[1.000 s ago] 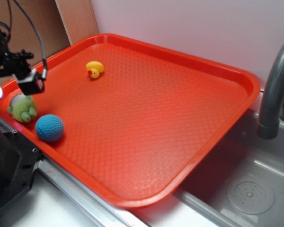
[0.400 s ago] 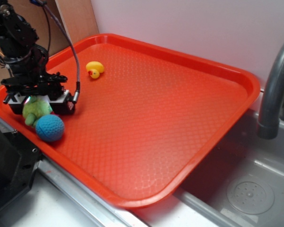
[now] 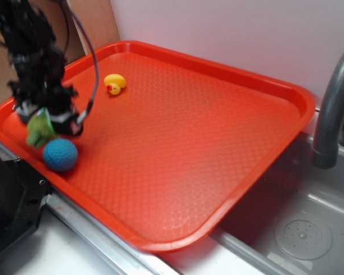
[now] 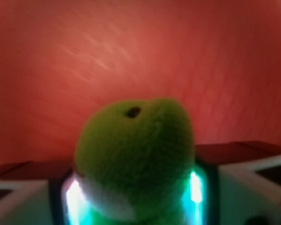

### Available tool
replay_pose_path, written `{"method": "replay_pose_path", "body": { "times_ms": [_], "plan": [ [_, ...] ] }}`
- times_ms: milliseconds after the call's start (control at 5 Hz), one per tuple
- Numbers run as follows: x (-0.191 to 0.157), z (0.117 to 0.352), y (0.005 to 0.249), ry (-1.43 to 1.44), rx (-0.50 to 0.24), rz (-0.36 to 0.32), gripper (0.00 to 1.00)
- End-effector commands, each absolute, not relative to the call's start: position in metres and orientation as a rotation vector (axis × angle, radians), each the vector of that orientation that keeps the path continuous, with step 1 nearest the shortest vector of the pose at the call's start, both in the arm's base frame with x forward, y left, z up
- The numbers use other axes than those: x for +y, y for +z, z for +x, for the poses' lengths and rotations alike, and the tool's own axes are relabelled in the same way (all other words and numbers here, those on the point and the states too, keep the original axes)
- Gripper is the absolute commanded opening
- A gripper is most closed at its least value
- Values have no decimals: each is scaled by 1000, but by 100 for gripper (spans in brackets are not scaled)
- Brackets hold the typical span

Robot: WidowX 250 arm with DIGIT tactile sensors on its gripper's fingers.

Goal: Grab the green animal.

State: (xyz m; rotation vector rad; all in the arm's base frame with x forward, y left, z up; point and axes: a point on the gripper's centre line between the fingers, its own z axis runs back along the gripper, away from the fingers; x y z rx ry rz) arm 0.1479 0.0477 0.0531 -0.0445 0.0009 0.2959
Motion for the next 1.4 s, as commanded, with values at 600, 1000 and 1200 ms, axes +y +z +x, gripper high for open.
{"method": "replay_pose_path", "body": {
  "times_ms": [600,1000,1200],
  "plan": [
    [37,189,184,95,-140,98,0],
    [30,198,194,147,-137,5,0],
    [32,202,191,140,-131,-8,0]
  ]
}}
